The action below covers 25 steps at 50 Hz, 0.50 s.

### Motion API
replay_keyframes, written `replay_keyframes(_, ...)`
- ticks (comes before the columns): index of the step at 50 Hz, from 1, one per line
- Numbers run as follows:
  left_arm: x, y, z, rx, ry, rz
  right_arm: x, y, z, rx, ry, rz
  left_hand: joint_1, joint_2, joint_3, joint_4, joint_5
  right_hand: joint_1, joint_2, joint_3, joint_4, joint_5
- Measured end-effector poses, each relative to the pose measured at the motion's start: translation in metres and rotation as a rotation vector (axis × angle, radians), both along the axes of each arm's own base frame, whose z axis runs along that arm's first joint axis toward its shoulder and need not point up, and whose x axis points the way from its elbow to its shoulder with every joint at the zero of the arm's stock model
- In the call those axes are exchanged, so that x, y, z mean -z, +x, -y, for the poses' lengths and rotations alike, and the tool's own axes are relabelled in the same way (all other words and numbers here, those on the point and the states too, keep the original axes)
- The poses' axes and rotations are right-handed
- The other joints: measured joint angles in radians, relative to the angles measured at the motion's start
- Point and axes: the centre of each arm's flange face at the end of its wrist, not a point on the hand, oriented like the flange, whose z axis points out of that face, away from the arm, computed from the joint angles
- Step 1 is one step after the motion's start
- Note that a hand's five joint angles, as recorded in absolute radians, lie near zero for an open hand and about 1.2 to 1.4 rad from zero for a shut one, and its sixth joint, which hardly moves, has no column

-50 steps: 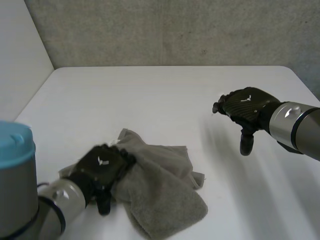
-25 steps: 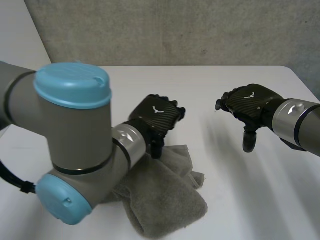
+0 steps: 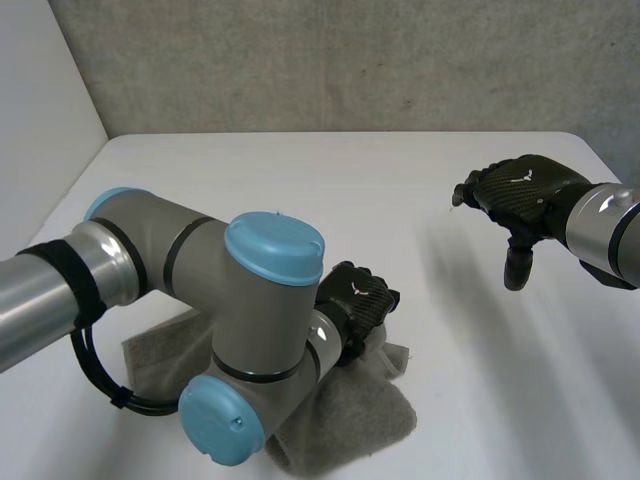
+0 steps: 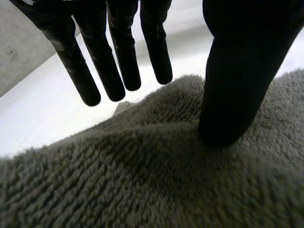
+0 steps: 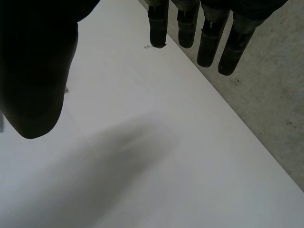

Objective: Fold the laundry

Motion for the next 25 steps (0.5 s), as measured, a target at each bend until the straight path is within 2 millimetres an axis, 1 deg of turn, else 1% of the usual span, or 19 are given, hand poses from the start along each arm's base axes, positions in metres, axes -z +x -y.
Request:
replay_keyframes(5,0.004,-0.002,0.003,-0.005,0.0,0.002,0.001,0.0,0.0,0.0,0.002,-0.001,0.118,0.121,0.125,0.126,0.112,0.0,0.0,0.0,0.0,0.0)
replay_keyframes(6,0.005,-0.002,0.004,-0.008,-0.001,0.003,0.001,0.0,0.0,0.0,0.003,-0.001,0.165,0.168,0.172,0.173,0.17,0.0,0.0,0.0,0.0,0.0)
replay_keyframes(10,0.006,-0.001,0.007,-0.023,-0.005,0.008,0.002,0.0,0.0,0.0,0.006,-0.002,0.287,0.287,0.291,0.292,0.287,0.0,0.0,0.0,0.0,0.0)
replay_keyframes(13,0.004,0.0,0.01,-0.042,-0.015,0.01,0.003,0.0,0.0,-0.001,0.008,-0.003,0.42,0.439,0.44,0.443,0.427,0.0,0.0,0.0,0.0,0.0)
replay_keyframes(14,0.004,0.0,0.01,-0.046,-0.017,0.01,0.003,0.0,0.0,-0.001,0.008,-0.003,0.428,0.457,0.457,0.457,0.437,0.0,0.0,0.0,0.0,0.0)
replay_keyframes(19,-0.009,0.002,0.016,-0.072,-0.057,0.002,0.004,0.0,0.0,-0.002,0.014,-0.005,0.463,0.507,0.508,0.512,0.481,0.0,0.0,0.0,0.0,0.0)
replay_keyframes(21,-0.018,0.004,0.019,-0.083,-0.086,-0.001,0.005,0.0,0.0,-0.002,0.016,-0.006,0.462,0.512,0.513,0.518,0.486,0.0,0.0,0.0,0.0,0.0)
replay_keyframes(23,-0.03,0.007,0.023,-0.096,-0.121,-0.004,0.006,0.001,0.0,-0.002,0.018,-0.006,0.462,0.515,0.516,0.522,0.486,0.0,0.0,0.0,0.0,0.0)
replay_keyframes(24,-0.039,0.009,0.026,-0.106,-0.149,-0.006,0.007,0.001,0.0,-0.003,0.02,-0.007,0.462,0.516,0.518,0.522,0.493,0.0,0.0,0.0,0.0,0.0)
replay_keyframes(25,-0.043,0.01,0.027,-0.111,-0.162,-0.007,0.007,0.001,0.0,-0.003,0.021,-0.007,0.462,0.516,0.518,0.522,0.494,0.0,0.0,0.0,0.0,0.0)
